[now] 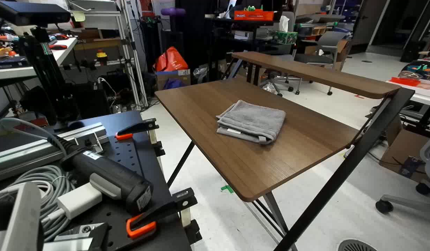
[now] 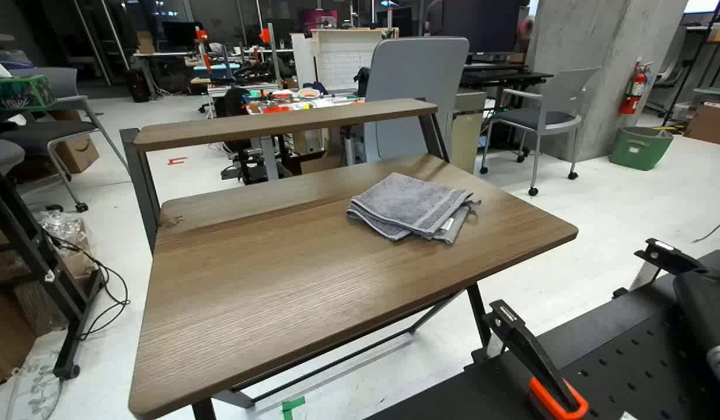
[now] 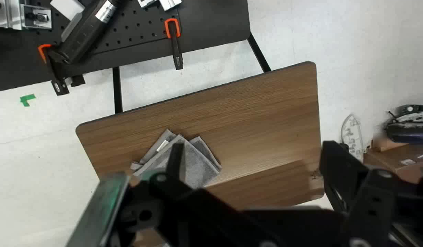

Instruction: Slide the cloth to the left on the table

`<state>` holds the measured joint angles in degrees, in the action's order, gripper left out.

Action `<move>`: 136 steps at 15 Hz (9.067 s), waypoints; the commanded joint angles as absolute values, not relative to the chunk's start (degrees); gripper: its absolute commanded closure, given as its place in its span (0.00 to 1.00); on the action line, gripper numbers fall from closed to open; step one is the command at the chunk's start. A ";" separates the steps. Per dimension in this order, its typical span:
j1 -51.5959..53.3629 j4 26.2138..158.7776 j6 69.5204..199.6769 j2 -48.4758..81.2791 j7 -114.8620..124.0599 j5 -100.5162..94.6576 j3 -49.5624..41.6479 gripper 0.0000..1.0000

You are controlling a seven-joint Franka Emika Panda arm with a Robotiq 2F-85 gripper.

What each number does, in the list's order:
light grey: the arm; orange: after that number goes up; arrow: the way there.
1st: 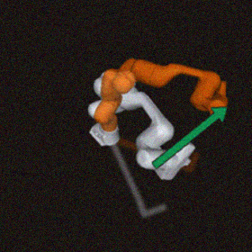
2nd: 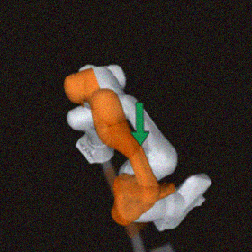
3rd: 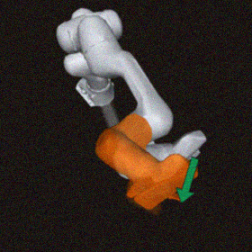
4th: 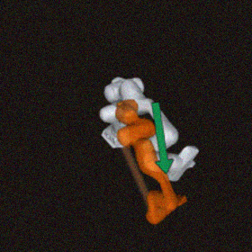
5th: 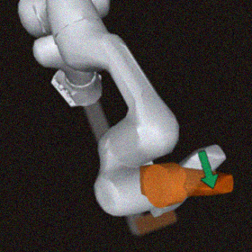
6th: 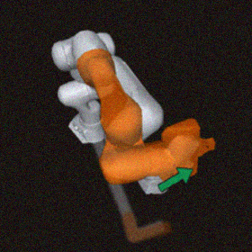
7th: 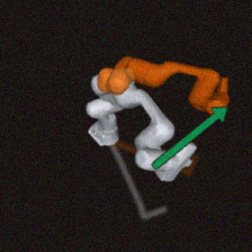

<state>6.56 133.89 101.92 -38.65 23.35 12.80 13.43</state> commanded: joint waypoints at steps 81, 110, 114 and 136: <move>-1.93 128.72 124.29 -3.13 42.77 -4.04 13.45 0.00; 7.37 117.05 130.00 21.00 44.84 -5.07 2.03 0.00; 7.81 112.44 130.41 26.01 46.30 -4.88 -0.46 0.00; 14.29 91.15 130.26 48.98 60.82 -3.39 -2.50 0.00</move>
